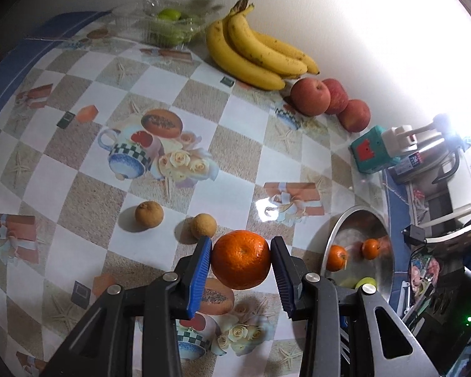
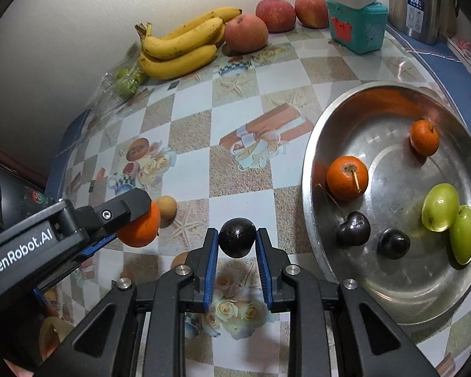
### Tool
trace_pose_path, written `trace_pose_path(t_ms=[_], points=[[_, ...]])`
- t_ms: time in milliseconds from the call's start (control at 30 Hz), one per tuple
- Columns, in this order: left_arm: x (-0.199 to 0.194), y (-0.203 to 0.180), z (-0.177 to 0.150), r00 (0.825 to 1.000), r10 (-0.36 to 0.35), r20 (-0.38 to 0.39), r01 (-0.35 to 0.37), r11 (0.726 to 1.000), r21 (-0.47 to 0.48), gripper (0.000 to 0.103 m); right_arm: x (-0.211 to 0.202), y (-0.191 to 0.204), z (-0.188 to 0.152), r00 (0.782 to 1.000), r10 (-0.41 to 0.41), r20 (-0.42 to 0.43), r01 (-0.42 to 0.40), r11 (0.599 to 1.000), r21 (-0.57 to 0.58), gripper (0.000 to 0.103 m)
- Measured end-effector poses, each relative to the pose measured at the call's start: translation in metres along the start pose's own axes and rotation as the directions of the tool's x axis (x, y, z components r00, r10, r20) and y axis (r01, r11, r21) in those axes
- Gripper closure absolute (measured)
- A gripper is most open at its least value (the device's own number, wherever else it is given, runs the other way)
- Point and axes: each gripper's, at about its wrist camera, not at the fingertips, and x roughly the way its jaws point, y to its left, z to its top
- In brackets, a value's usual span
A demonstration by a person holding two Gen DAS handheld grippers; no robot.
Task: Organize fruits
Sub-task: 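Carry the dark plum and tangerine over the steel tray with both tools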
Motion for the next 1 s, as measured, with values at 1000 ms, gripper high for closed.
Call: trace_pose_path(t_ms=[1000], points=[[-0.005, -0.033, -0.013, 1.0, -0.014, 0.013, 0.013, 0.999, 0.046, 0.062, -0.04, -0.06, 0.007, 0.997, -0.027, 0.077, 0.018, 0.994, 0.112, 0.078]])
